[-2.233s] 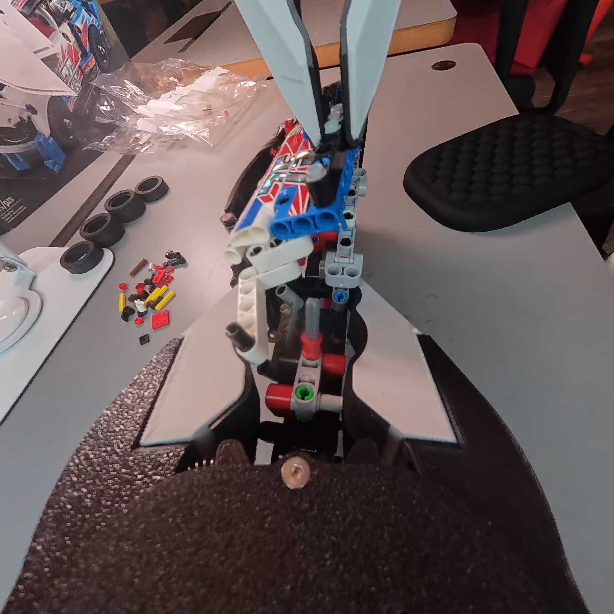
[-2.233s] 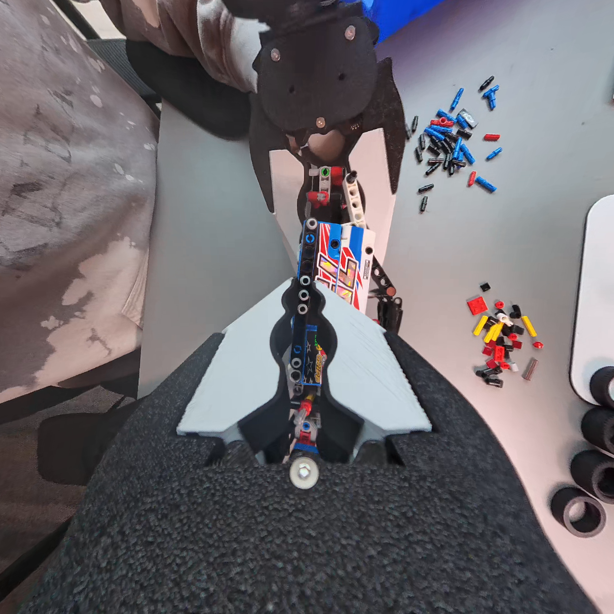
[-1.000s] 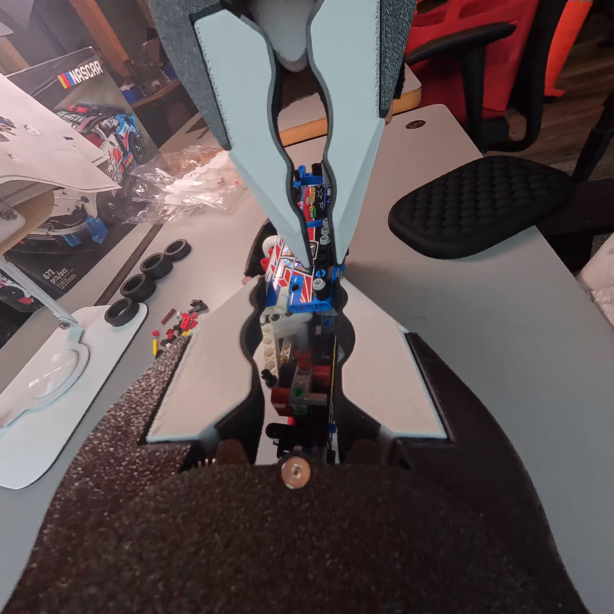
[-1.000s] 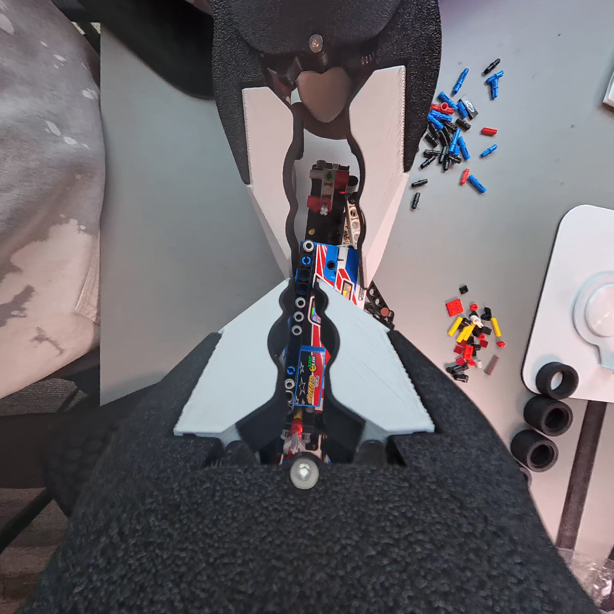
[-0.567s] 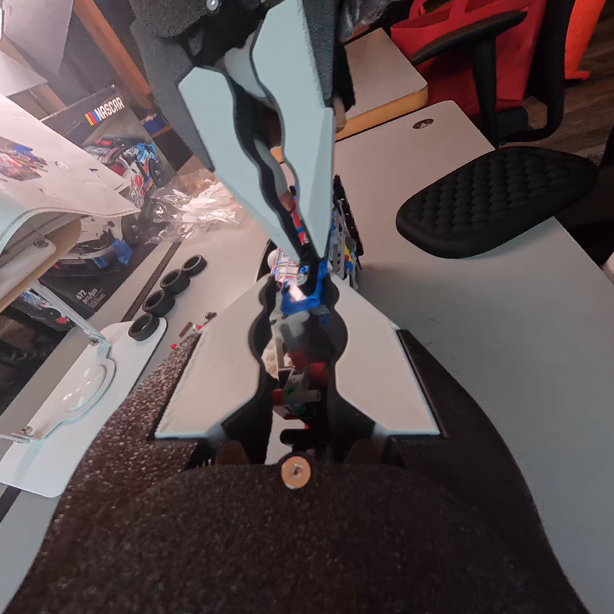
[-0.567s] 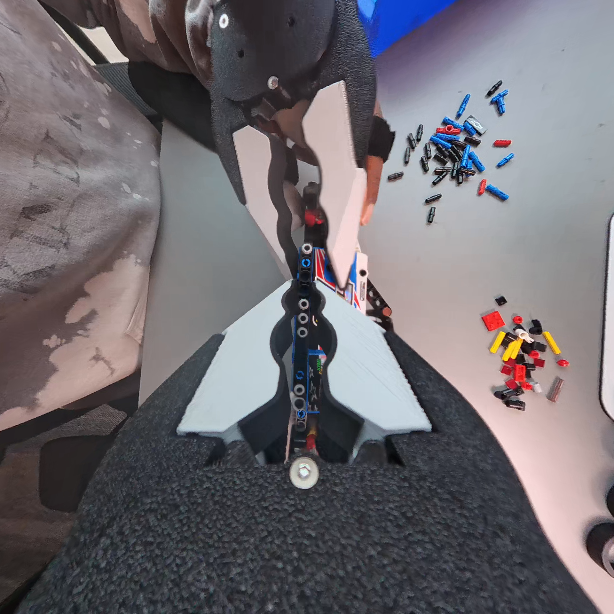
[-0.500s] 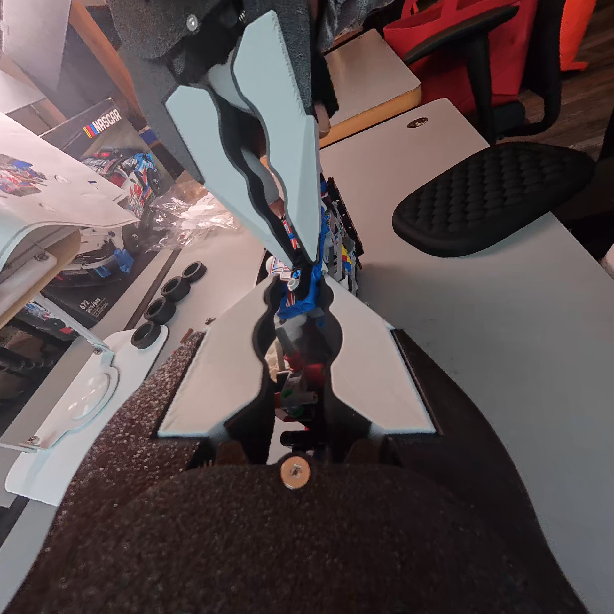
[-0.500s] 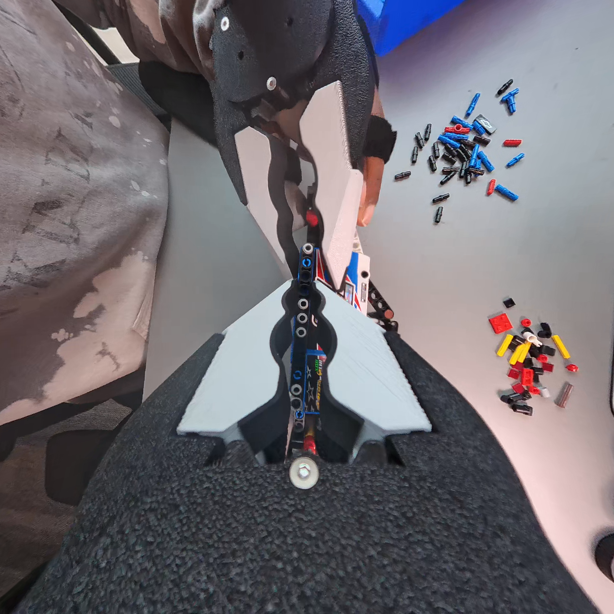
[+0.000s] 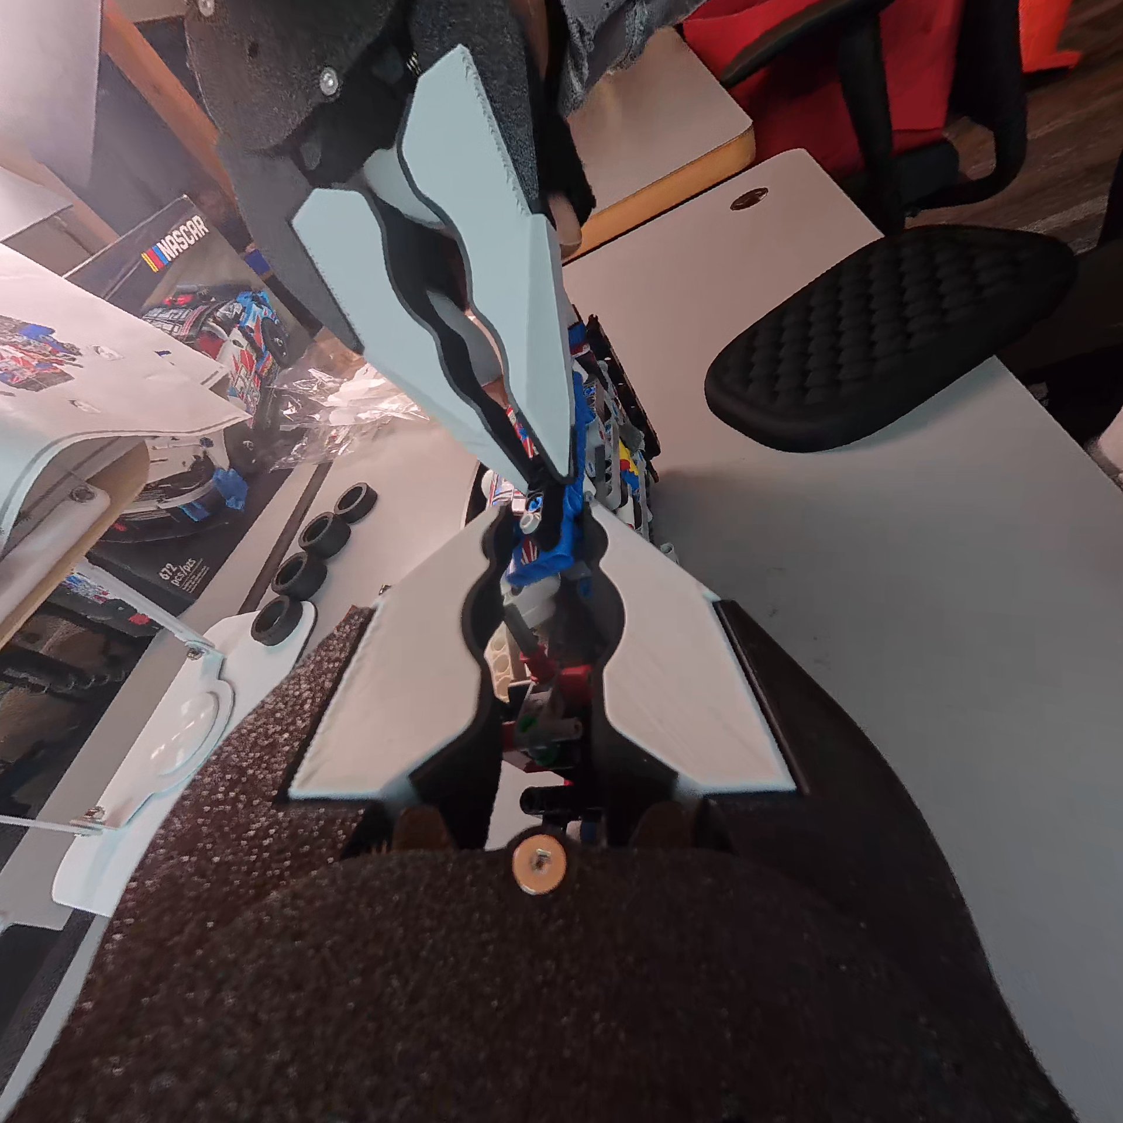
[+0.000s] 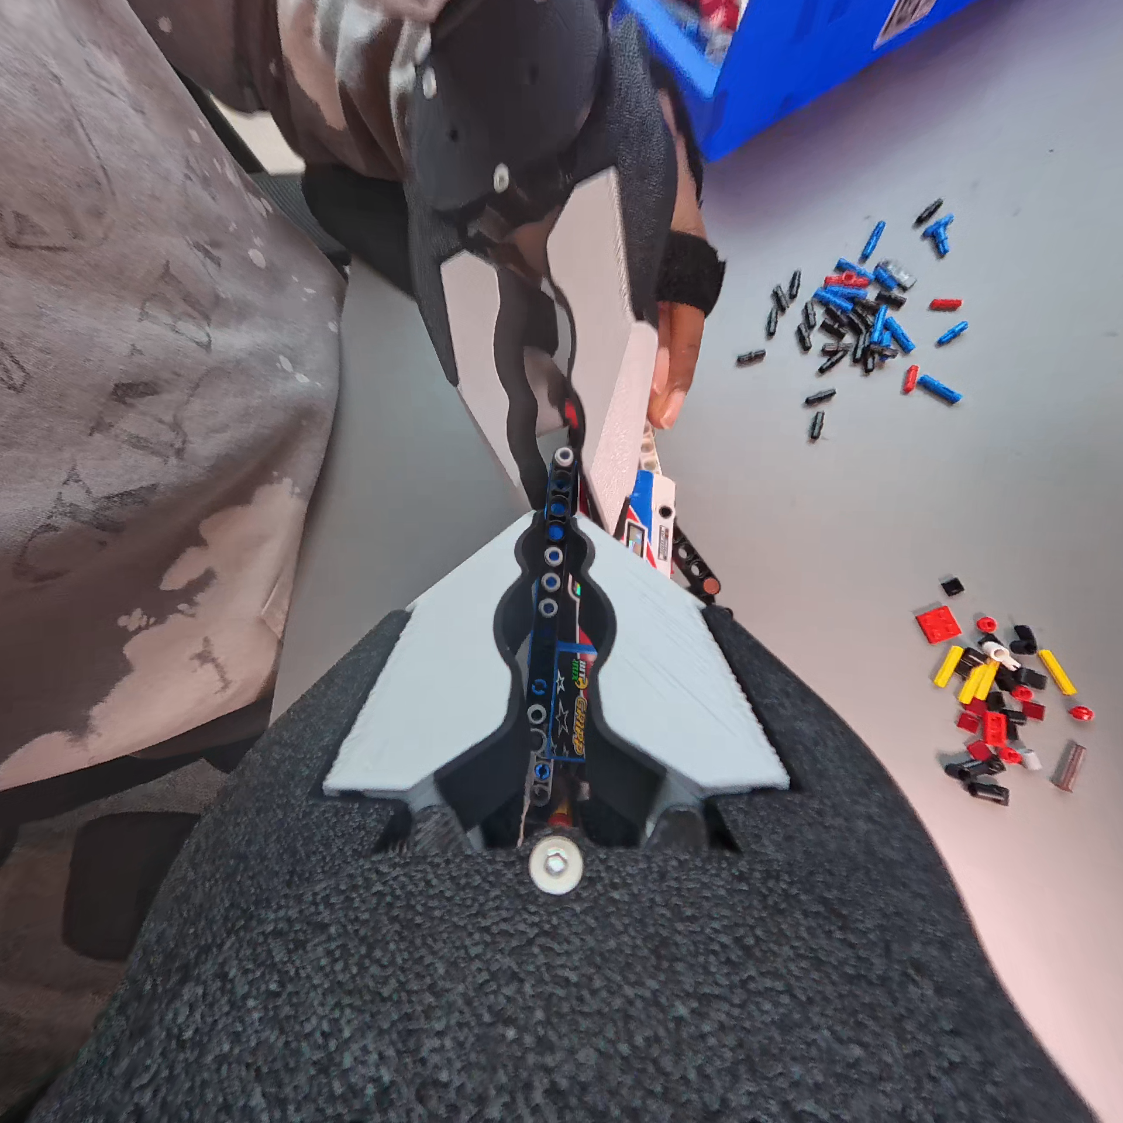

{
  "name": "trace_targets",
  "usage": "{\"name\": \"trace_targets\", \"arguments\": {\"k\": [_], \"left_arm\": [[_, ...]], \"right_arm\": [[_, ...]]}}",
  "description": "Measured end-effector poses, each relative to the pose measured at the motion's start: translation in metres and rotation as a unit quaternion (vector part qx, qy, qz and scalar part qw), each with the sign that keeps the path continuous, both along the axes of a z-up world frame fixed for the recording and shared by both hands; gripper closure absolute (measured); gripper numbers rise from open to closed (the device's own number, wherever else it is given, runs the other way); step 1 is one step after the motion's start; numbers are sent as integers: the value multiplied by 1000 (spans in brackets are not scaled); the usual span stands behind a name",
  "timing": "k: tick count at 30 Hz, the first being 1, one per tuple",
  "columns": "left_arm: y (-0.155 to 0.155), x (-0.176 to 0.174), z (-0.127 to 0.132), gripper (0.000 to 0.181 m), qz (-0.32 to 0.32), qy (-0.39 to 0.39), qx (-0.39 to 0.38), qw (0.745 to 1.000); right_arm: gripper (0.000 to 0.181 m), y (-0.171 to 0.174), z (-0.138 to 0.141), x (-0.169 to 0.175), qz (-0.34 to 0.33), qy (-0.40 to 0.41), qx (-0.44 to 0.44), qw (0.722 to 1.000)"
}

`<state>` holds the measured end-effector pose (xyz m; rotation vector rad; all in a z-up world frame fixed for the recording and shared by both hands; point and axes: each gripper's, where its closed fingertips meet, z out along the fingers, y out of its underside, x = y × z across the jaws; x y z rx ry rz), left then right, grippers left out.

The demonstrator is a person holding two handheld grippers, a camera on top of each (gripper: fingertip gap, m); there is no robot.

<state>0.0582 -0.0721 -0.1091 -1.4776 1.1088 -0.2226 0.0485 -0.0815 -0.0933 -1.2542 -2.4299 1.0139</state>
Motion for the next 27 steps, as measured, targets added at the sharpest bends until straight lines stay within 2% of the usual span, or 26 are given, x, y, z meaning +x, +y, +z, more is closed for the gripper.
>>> {"name": "trace_targets", "arguments": {"k": [1, 3, 4, 8, 13, 18, 20, 23, 24, 27], "left_arm": [[0, -1, -1, 158, 1, 1, 1, 1000], [0, -2, -1, 159, 3, -2, 3, 1000], [-1, 1, -1, 159, -1, 3, 9, 1000], [2, 4, 0, 159, 2, 8, 5, 1000], [2, 2, 1, 160, 10, 5, -1, 1000], [1, 2, 2, 160, 11, 6, -1, 1000], [1, 2, 0, 157, 12, 10, -4, 1000], [2, 0, -10, 136, 23, 18, -32, 999], [5, -3, -12, 135, 31, 14, -40, 999], [9, -6, -10, 147, 38, 7, -42, 998]], "right_arm": [[177, 1, 9, -2, -6, 14, -19, 1000], [176, 3, 50, -10, -23, 71, -65, 995], [176, 4, 58, -10, -11, 85, -34, 996], [175, 3, 66, -6, -15, 82, -31, 996], [175, 12, 62, 3, -46, 70, 0, 996], [174, 26, 62, 12, -96, 73, -9, 993], [175, 32, 60, 17, -121, 75, -21, 990], [175, 42, 48, 28, -138, 75, -6, 988], [175, 46, 43, 31, -146, 76, -1, 986], [175, 51, 40, 37, -169, 86, -37, 981]]}}
